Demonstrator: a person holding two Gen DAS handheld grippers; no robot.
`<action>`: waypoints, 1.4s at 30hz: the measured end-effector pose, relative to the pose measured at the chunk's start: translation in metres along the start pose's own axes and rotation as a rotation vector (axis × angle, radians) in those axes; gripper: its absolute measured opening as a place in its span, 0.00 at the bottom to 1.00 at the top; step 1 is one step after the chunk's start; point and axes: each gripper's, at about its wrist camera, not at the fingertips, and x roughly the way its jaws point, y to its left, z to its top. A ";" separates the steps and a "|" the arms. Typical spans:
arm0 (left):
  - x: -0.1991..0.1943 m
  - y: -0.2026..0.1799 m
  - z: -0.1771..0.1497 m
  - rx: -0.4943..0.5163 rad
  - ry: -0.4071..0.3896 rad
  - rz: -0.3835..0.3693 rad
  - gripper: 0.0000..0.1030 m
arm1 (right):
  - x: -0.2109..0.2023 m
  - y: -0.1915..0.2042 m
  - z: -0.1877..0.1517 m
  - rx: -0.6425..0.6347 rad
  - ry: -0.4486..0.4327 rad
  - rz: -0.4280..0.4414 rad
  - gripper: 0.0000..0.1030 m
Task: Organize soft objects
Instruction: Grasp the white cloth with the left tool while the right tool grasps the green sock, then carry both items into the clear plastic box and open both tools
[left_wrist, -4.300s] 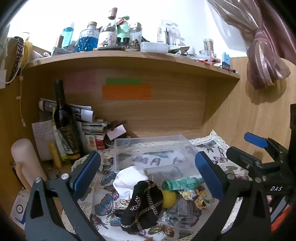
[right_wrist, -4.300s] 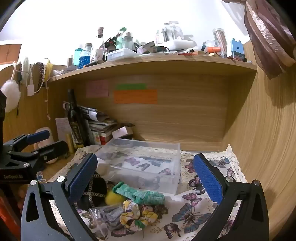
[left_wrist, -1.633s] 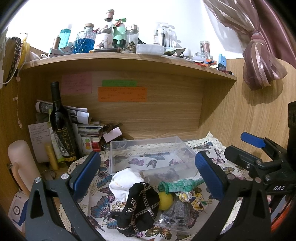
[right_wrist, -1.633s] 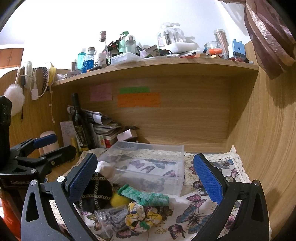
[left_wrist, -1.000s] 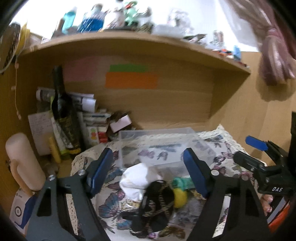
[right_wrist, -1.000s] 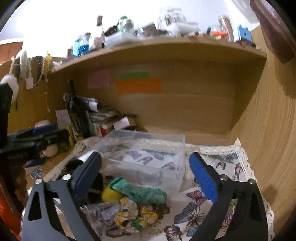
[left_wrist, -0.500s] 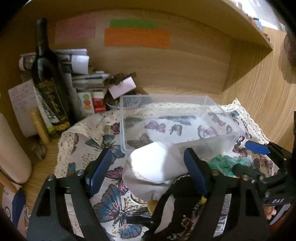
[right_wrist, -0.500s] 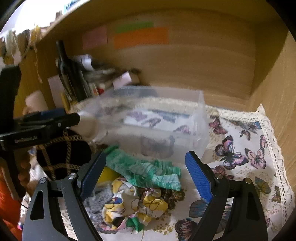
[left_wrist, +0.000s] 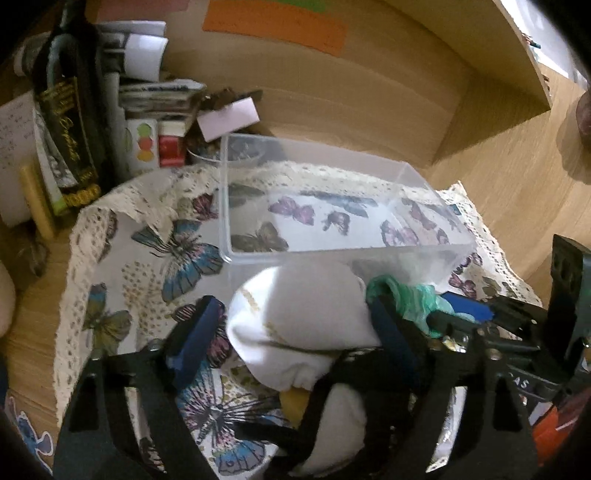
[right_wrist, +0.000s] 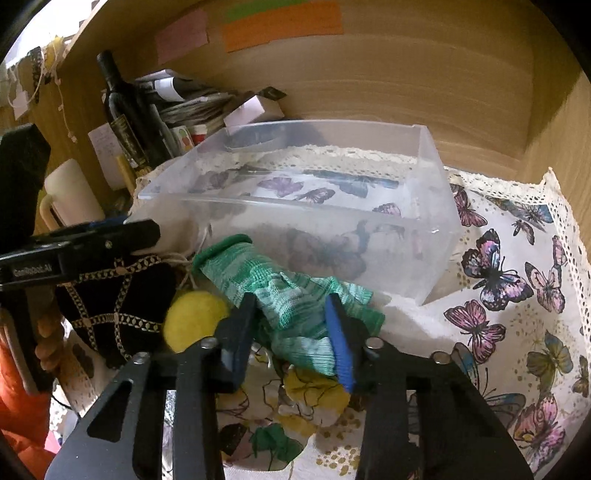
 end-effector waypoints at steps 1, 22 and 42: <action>0.002 0.000 0.000 0.001 0.011 -0.009 0.62 | 0.000 0.000 0.000 0.002 -0.005 0.002 0.23; -0.078 -0.032 0.011 0.098 -0.226 0.091 0.14 | -0.080 0.002 0.020 -0.004 -0.275 -0.044 0.14; -0.051 -0.029 0.092 0.138 -0.271 0.090 0.14 | -0.049 -0.005 0.086 -0.091 -0.302 -0.092 0.14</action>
